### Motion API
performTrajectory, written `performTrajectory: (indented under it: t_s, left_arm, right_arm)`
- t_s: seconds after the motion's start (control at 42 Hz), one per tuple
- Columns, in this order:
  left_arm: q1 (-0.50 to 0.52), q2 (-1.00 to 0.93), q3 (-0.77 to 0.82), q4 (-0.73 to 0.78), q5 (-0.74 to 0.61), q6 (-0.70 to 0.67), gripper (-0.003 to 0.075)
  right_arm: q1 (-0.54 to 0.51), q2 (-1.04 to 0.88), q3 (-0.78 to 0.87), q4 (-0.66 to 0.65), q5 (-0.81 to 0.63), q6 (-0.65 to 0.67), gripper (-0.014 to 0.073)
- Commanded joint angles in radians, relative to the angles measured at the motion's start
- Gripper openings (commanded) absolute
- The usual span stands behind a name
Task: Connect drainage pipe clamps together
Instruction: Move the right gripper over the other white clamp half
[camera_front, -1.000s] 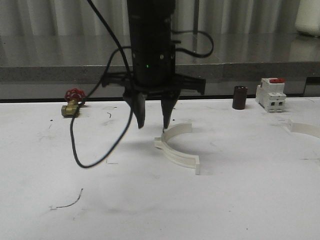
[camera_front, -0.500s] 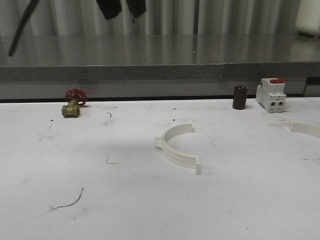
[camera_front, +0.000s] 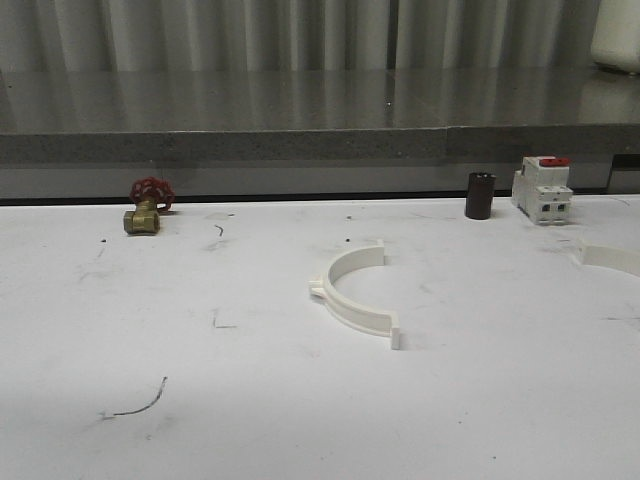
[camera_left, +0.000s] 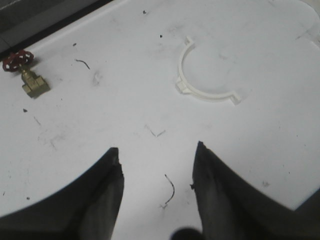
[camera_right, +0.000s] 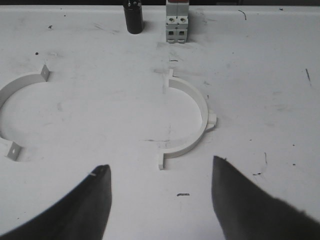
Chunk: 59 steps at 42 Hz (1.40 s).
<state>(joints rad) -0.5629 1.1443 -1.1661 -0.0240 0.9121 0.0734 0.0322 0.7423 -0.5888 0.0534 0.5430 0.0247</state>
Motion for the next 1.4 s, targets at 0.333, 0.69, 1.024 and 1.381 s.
performTrajectory:
  t_s: [0.333, 0.69, 1.024, 1.381]
  left_arm:
    - [0.0, -0.481, 0.415, -0.009, -0.13, 0.001, 0.032]
    - [0.0, -0.589, 0.478, -0.009, -0.126, 0.001, 0.023]
    - [0.0, -0.589, 0.478, -0.009, -0.126, 0.001, 0.0139]
    - [0.0, -0.589, 0.478, -0.009, -0.126, 0.001, 0.0072]
  right_arm:
    - [-0.004, -0.001, -0.032, -0.004, -0.062, -0.011, 0.047]
    - [-0.004, -0.001, -0.032, 0.001, -0.062, -0.011, 0.047]
    - [-0.052, 0.165, -0.235, -0.025, 0.217, -0.011, 0.0468]
    - [-0.2, 0.514, -0.466, 0.013, 0.356, -0.063, 0.0469]
